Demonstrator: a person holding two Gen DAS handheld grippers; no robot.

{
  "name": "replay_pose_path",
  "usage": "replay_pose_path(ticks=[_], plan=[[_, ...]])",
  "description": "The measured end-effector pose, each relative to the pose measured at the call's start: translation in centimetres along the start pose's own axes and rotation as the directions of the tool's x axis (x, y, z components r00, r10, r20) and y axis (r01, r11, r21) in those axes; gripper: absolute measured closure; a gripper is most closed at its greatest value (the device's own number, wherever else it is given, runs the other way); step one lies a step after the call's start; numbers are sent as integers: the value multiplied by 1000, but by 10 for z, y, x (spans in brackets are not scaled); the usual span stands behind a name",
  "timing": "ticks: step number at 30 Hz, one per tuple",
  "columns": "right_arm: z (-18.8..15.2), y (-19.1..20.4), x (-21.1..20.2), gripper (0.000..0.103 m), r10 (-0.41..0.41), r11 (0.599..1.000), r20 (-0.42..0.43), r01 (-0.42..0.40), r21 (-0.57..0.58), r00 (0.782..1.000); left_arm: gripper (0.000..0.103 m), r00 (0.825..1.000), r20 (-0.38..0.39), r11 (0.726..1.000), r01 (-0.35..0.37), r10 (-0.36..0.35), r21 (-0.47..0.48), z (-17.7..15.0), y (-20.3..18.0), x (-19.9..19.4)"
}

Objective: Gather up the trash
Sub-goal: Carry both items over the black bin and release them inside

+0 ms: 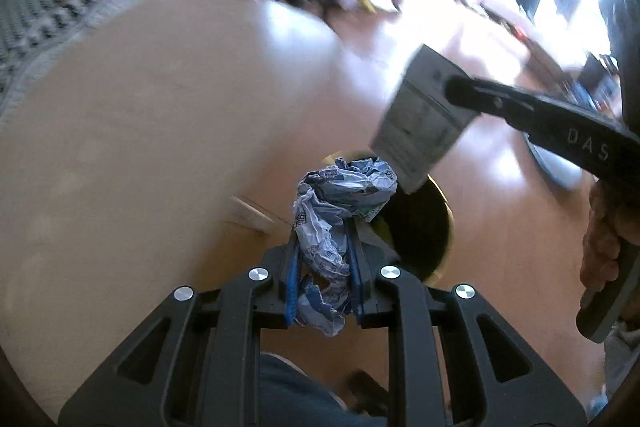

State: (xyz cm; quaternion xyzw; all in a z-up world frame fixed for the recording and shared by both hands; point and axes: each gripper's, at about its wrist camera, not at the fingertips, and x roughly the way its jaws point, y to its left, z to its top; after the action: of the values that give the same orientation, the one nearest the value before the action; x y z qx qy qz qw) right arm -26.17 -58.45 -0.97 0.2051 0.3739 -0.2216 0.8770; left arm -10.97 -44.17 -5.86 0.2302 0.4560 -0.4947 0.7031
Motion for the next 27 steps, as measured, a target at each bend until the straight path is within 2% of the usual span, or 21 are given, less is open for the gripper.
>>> replay_pose_path(ticks=[3,7,13,22,23,24,25,26,27], plan=[[-26,-29,13,91,-31,999,-58,33,35,998,84,996,-75,999,45,-44,15,-2,-17,30],[-45,-55,32,91,-50,996,-114,59,73,992,84,988,-131,996,82,-79,19,1,-29,60],[-49,-68,49,91,-53,994,-152,67,90,987,84,980,-176,995,100,-96,13,8,-33,83],[-38,-68,63,91,-54,993,-177,72,93,983,82,973,-200,993,118,-113,12,5,-38,98],[-36,-69,64,91,-50,993,-183,68,93,982,70,972,-203,993,121,-116,14,5,-40,101],[-35,-68,63,91,-50,993,-184,69,94,982,38,972,-204,992,122,-117,15,4,-41,101],[-33,-68,62,87,-63,992,-184,81,92,981,20,975,-195,994,111,-106,19,4,-41,100],[-29,-67,57,76,-97,990,-176,113,81,980,6,983,-160,995,95,-89,28,4,-42,95],[-27,-68,54,32,-110,989,-158,125,83,981,6,986,-143,995,94,-88,34,6,-42,92]])
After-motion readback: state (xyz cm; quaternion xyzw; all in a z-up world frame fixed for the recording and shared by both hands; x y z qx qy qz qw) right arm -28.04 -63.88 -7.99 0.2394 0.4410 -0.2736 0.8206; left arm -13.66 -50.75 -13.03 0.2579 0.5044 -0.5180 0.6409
